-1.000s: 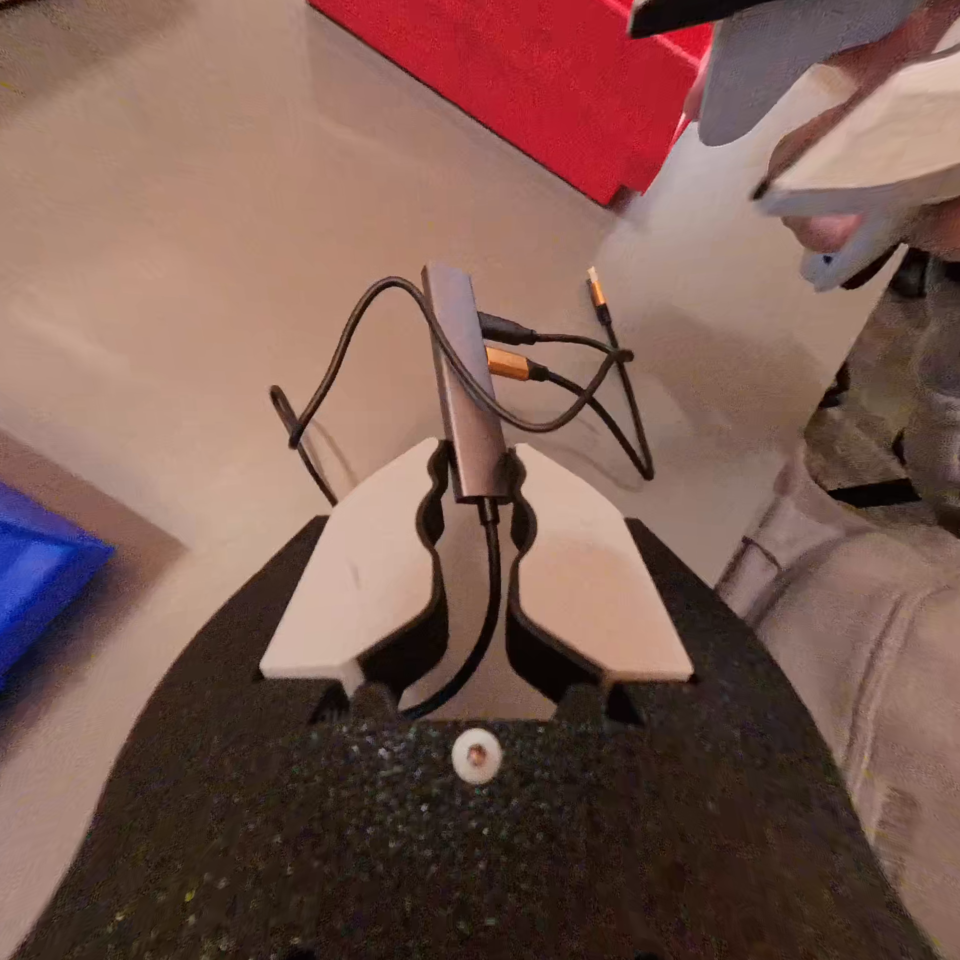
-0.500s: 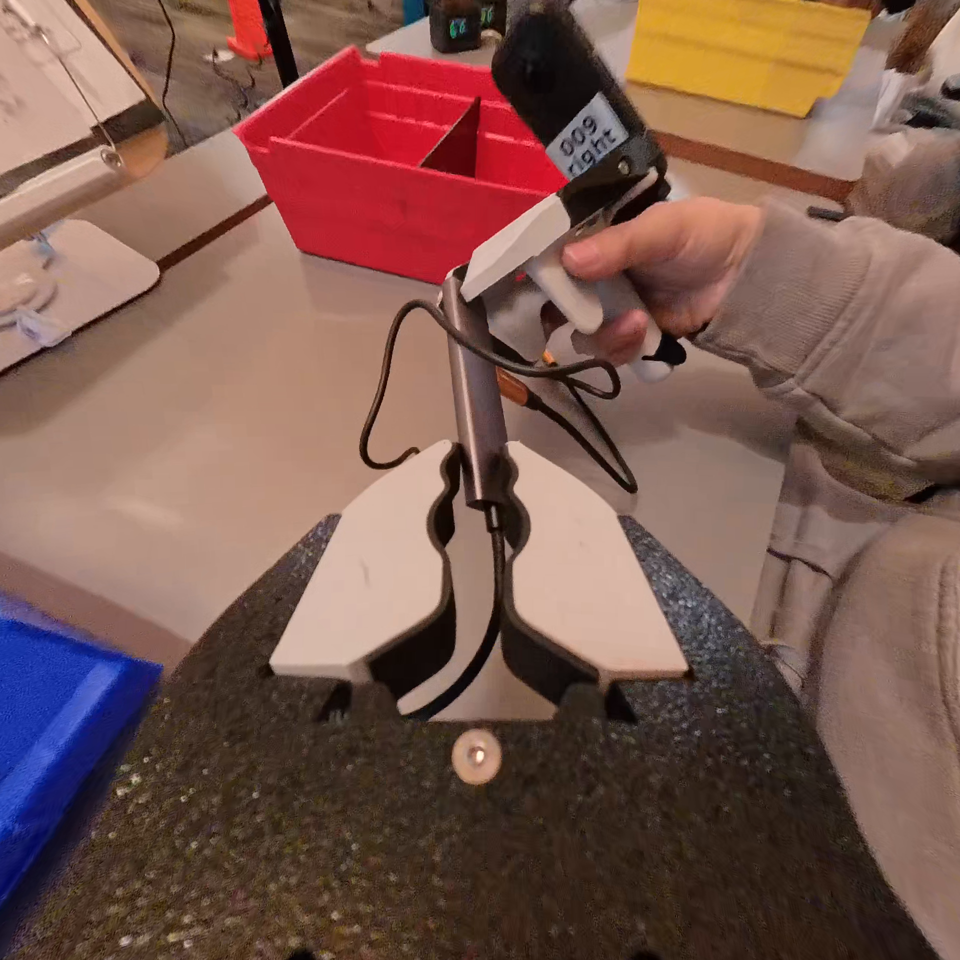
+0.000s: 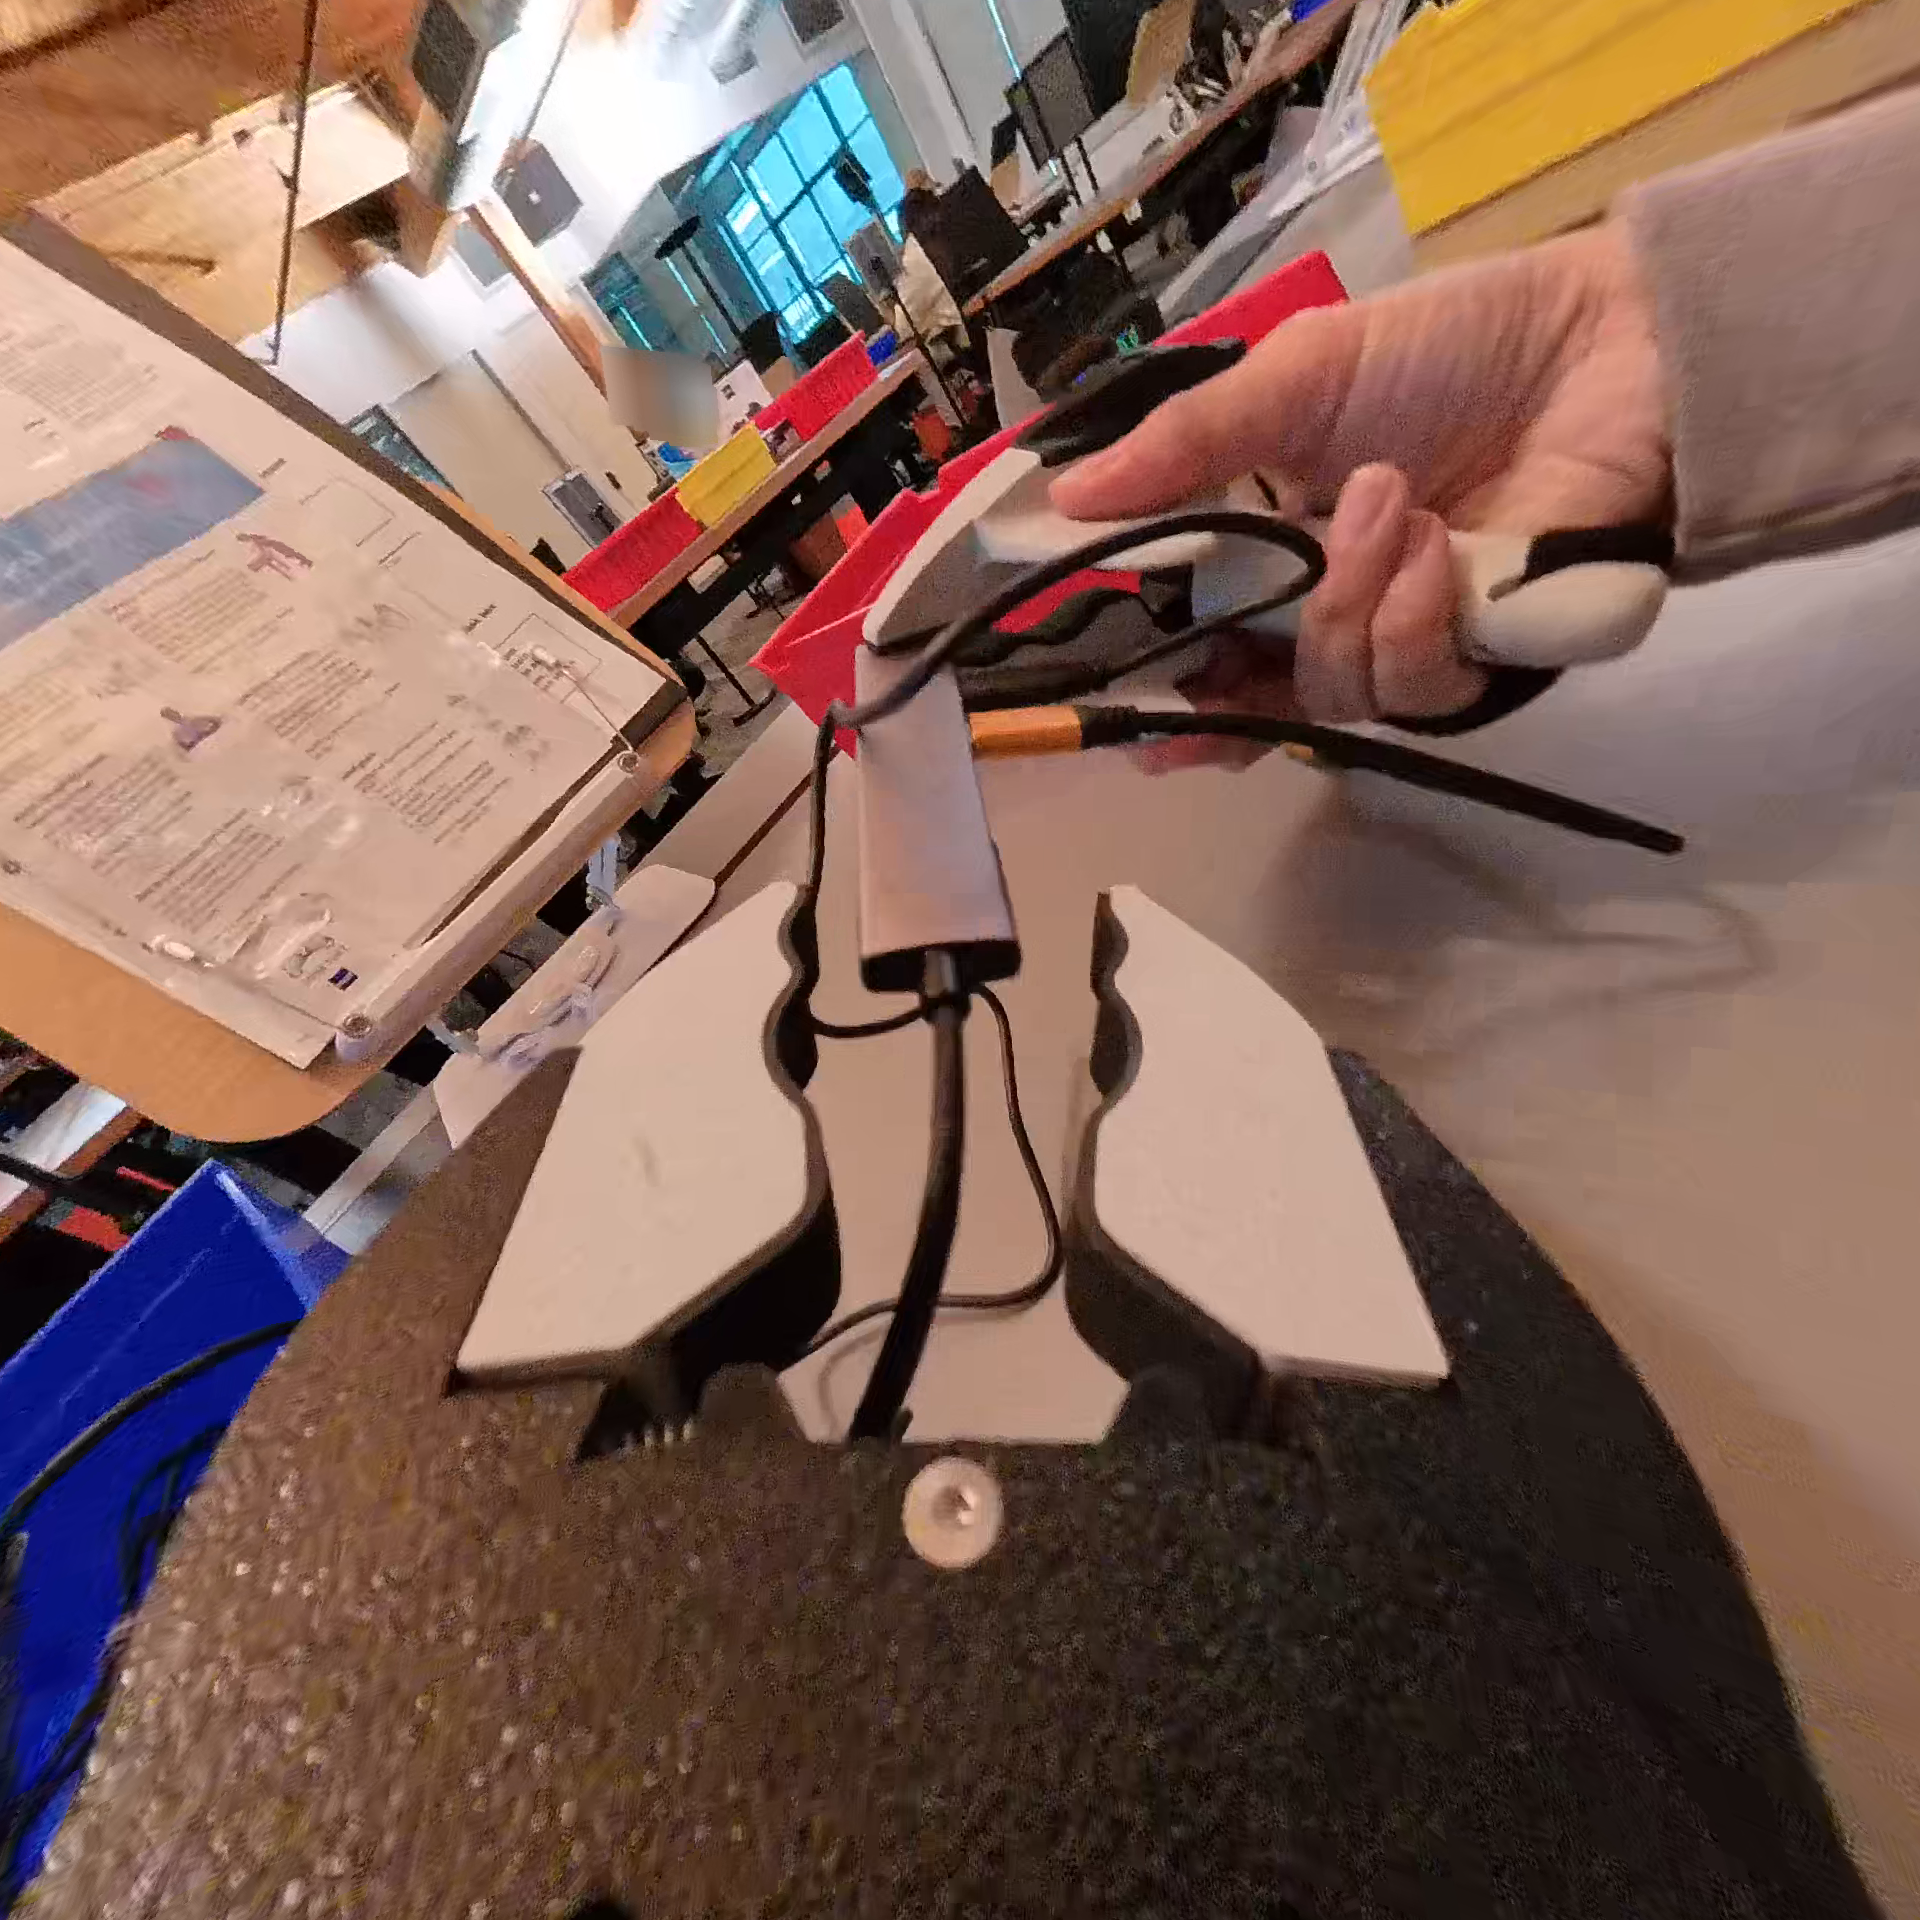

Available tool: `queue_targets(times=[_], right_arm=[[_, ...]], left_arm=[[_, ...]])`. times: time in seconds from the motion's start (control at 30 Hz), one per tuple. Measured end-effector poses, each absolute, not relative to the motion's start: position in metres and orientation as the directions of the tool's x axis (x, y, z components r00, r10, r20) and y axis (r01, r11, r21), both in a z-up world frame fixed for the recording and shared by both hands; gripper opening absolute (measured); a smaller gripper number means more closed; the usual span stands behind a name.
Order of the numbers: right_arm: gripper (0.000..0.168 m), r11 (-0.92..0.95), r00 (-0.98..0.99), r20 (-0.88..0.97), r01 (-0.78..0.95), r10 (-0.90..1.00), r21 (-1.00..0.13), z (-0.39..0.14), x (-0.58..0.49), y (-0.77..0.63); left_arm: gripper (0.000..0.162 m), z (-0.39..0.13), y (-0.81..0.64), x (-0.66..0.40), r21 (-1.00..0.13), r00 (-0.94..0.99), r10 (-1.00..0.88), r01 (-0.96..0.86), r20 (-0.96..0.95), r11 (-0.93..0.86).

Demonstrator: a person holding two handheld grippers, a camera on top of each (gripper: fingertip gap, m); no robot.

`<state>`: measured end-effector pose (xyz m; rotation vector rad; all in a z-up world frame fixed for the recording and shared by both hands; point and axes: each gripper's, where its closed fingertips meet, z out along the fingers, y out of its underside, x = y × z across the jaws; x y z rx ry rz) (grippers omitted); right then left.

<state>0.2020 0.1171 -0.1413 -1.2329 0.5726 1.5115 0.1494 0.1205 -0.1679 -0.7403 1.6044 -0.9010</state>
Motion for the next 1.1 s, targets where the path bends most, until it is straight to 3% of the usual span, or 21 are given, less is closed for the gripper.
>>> queue_targets(times=[0.13, 0.33, 0.47, 0.5, 0.57, 0.7, 0.77, 0.9, 1.1], right_arm=[[0.009, -0.353, 0.087, -0.912, -0.904, 0.401, -0.241, -0.146, 0.194, 0.121], [0.009, -0.34, 0.126, -0.924, -0.905, 0.361, -0.256, -0.155, 0.198, 0.124], [0.011, -0.317, 0.32, -0.899, -0.855, 0.3, -0.41, -0.162, 0.2, 0.127], [0.019, -0.309, 0.386, -0.878, -0.83, 0.284, -0.465, -0.162, 0.201, 0.126], [0.037, -0.281, 0.518, -0.816, -0.768, 0.257, -0.576, -0.156, 0.207, 0.12], [0.052, -0.184, 0.848, -0.509, -0.482, 0.145, -0.857, -0.139, 0.215, 0.097], [0.052, -0.199, 0.937, -0.324, -0.295, 0.133, -0.935, -0.139, 0.199, 0.087], [0.039, -0.257, 0.986, -0.157, -0.137, 0.062, -0.957, -0.157, 0.171, 0.084], [0.043, -0.274, 0.99, -0.119, -0.136, -0.079, -0.952, -0.181, 0.177, 0.083]], left_arm=[[0.026, -0.161, 0.12, 0.154, -0.907, -0.184, -0.89, 0.032, -0.418, 0.42], [0.026, -0.166, 0.125, 0.158, -0.922, -0.156, -0.912, -0.021, -0.379, 0.387], [0.026, -0.173, 0.129, 0.16, -0.941, -0.14, -0.938, -0.076, -0.317, 0.33], [0.026, -0.173, 0.132, 0.162, -0.952, -0.115, -0.952, -0.09, -0.282, 0.293], [0.026, -0.174, 0.143, 0.164, -0.974, -0.058, -0.983, -0.135, -0.174, 0.181], [0.026, -0.178, 0.162, 0.166, -0.976, 0.033, -0.999, -0.214, 0.021, -0.027], [0.026, -0.182, 0.169, 0.168, -0.968, 0.092, -0.993, -0.234, 0.076, -0.095], [0.026, -0.182, 0.168, 0.174, -0.974, 0.157, -0.985, -0.201, 0.071, -0.103], [0.026, -0.172, 0.136, 0.173, -0.991, 0.11, -0.993, -0.118, 0.042, -0.055]])
